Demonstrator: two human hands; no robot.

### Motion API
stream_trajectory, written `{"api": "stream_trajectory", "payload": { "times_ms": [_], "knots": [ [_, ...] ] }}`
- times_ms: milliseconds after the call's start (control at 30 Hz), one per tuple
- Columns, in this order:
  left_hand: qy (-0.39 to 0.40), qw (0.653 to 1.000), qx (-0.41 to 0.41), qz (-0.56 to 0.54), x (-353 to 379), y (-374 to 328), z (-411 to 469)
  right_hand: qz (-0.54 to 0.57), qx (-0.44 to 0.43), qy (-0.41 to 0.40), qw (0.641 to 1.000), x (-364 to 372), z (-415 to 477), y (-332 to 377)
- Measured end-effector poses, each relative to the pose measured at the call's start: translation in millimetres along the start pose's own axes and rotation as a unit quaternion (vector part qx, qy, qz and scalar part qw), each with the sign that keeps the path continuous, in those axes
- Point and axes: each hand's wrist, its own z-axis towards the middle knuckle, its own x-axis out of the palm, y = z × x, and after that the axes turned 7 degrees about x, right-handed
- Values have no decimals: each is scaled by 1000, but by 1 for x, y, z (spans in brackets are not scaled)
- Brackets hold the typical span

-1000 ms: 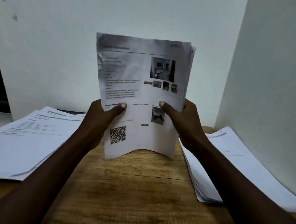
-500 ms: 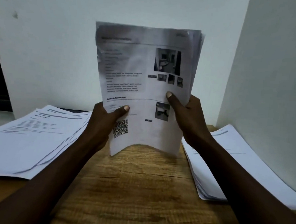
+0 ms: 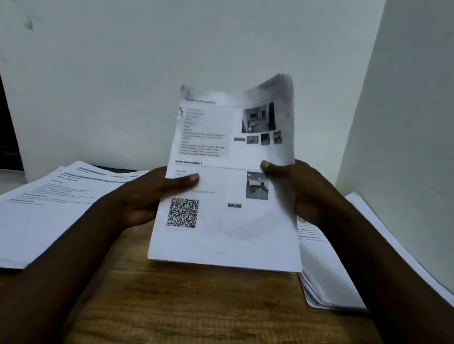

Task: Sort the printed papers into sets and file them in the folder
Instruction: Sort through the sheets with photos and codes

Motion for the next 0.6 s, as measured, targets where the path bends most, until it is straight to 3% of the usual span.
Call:
{"api": "stream_trajectory", "payload": {
  "times_ms": [133,267,433,600],
  "knots": [
    [-32,996,-22,-74,-24,-7,-1,14,169,73,983,7,0,-15],
    [-139,986,-31,-85,-35,-2,-2,-19,214,135,967,21,0,-32],
    [-144,987,-40,-66,-27,8,-5,7,167,130,977,23,6,-38],
    [-83,994,-47,-60,-10,16,-1,-60,33,-32,997,6,25,-42]
  ]
}}
